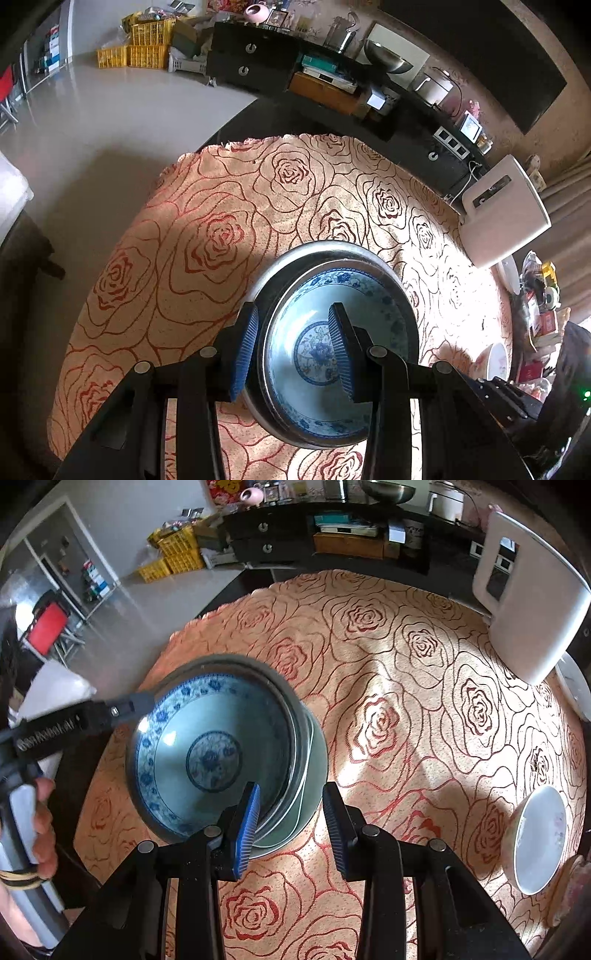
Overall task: Organize plates and bowls
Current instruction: 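Open the left tool off the blue-and-white bowl and withdraw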
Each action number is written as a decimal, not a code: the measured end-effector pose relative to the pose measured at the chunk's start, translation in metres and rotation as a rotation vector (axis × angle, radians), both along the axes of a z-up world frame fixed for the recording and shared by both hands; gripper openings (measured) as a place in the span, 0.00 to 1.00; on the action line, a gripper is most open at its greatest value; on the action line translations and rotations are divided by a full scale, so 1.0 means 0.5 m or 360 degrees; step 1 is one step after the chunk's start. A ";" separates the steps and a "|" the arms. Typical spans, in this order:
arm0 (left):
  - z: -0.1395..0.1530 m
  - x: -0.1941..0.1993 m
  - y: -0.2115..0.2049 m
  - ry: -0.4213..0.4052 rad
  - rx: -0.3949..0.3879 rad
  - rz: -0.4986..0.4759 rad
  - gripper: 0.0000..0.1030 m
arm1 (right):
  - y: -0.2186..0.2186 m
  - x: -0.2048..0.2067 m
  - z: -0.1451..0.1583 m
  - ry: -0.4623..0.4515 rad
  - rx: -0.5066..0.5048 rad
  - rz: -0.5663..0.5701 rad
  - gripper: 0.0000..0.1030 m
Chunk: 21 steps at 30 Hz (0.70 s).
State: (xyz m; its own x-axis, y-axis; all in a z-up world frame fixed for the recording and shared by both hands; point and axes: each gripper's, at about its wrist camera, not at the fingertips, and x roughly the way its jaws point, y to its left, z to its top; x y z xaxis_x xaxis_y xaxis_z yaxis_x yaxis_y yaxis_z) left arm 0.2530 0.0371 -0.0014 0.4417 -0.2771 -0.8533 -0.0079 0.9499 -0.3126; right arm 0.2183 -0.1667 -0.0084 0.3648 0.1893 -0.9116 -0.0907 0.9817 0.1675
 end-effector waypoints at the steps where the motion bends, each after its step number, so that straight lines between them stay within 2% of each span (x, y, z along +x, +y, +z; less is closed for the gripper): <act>1: 0.001 -0.001 0.000 -0.0001 0.0002 0.0003 0.38 | 0.005 0.000 -0.003 0.0005 0.0001 0.0011 1.00; 6: 0.009 -0.004 -0.003 -0.0033 0.0044 -0.0006 0.38 | 0.014 0.000 -0.004 -0.0003 0.0018 0.0029 1.00; 10: 0.023 -0.016 -0.018 -0.0077 0.0085 -0.0048 0.38 | -0.008 0.000 0.004 -0.0015 0.0062 -0.0027 1.00; 16: 0.045 -0.040 -0.060 -0.0139 0.0114 -0.0157 0.38 | -0.073 -0.024 0.031 -0.0070 0.0078 -0.0146 1.00; 21: 0.064 -0.077 -0.138 -0.0210 0.0180 -0.0316 0.38 | -0.161 -0.074 0.050 -0.0120 0.0039 -0.0270 1.00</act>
State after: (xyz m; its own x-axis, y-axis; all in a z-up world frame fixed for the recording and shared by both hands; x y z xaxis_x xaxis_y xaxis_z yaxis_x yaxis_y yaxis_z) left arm 0.2146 -0.0318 0.0305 0.4976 -0.2757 -0.8224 0.2157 0.9577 -0.1905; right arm 0.1811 -0.2469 0.0166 0.4605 0.1408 -0.8764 0.0629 0.9797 0.1904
